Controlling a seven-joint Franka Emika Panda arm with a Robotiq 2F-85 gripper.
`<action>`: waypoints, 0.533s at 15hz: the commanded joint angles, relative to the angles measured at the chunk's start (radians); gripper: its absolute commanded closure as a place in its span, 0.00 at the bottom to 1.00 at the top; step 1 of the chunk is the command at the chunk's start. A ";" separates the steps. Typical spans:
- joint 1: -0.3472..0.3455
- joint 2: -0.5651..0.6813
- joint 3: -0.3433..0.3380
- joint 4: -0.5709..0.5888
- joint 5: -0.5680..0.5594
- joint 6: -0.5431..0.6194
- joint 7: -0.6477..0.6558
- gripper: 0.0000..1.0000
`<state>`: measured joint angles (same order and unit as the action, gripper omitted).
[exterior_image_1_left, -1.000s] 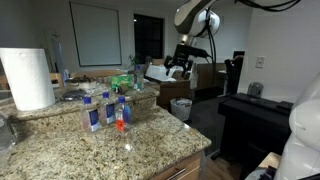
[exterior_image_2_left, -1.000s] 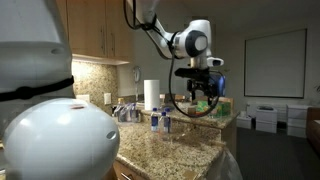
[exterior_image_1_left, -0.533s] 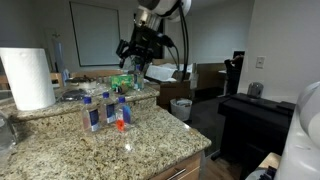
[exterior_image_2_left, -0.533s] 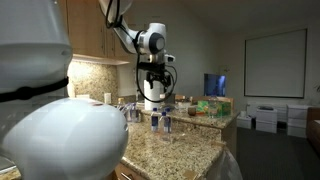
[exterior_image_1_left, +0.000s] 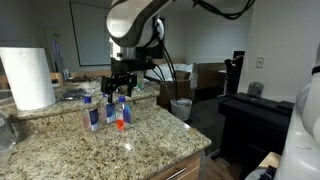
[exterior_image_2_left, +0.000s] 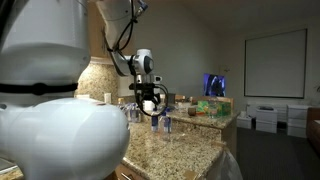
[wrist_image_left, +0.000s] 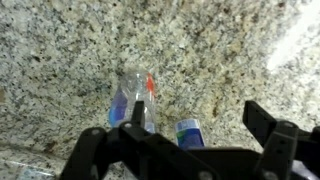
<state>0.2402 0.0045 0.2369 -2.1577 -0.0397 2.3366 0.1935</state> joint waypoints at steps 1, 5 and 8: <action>0.004 0.055 -0.004 0.041 -0.187 -0.022 0.094 0.00; 0.014 0.093 -0.018 0.070 -0.319 -0.026 0.200 0.00; 0.017 0.115 -0.030 0.067 -0.362 0.005 0.298 0.00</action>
<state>0.2416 0.0930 0.2246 -2.1042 -0.3532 2.3366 0.3970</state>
